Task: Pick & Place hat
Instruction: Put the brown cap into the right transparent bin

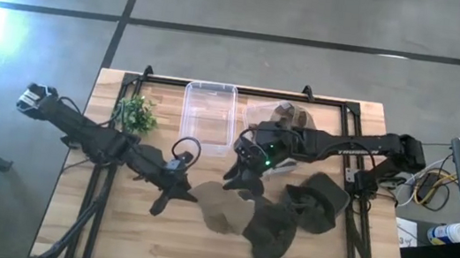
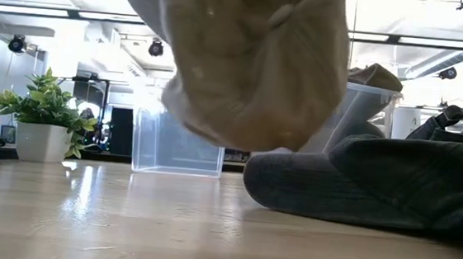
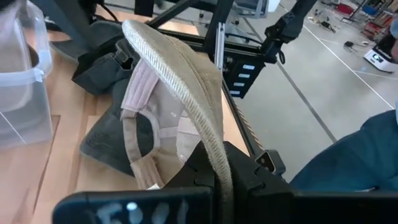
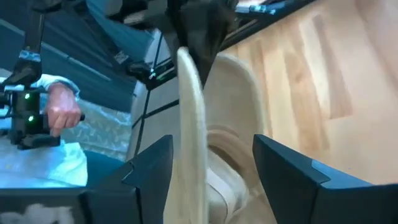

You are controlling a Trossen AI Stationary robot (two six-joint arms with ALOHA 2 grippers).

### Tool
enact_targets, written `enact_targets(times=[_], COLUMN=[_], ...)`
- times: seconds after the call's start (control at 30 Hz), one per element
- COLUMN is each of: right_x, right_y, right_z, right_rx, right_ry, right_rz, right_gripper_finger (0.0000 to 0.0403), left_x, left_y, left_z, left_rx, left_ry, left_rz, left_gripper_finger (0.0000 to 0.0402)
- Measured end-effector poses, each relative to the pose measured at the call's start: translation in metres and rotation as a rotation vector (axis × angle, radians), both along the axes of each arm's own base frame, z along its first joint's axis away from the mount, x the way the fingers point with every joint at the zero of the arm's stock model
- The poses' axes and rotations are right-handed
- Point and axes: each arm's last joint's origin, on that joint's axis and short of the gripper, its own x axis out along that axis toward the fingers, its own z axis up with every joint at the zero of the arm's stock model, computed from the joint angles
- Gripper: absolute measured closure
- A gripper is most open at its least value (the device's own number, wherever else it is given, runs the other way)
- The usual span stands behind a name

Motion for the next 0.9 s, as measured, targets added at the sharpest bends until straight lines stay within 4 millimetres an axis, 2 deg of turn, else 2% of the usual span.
enact_targets(times=[0.2,0.43,0.57,0.73,0.83,0.9], right_x=[0.009,0.01,0.011,0.011,0.011,0.011], right_y=[0.006,0.006,0.006,0.001,0.001,0.001], right_z=[-0.005,-0.01,-0.009,-0.009,-0.01,-0.009], right_rx=[0.041,0.058,0.043,0.027,0.009,0.002], right_ry=[-0.026,0.0,-0.012,-0.023,-0.035,-0.04], right_rz=[0.065,0.078,0.078,0.072,0.082,0.08], right_gripper_finger=[0.0186,0.0196,0.024,0.0328,0.0381,0.0386], left_x=[0.004,0.006,0.006,0.006,0.006,0.007], left_y=[0.009,0.014,0.014,0.014,0.015,0.015], left_z=[0.002,0.002,0.004,0.003,0.003,0.003], left_rx=[0.027,0.029,0.007,-0.006,-0.029,-0.051], left_ry=[-0.022,-0.03,-0.049,-0.045,-0.035,-0.028], left_rz=[0.026,0.051,0.057,0.062,0.093,0.132], left_gripper_finger=[0.0392,0.0392,0.0392,0.0387,0.0367,0.0347])
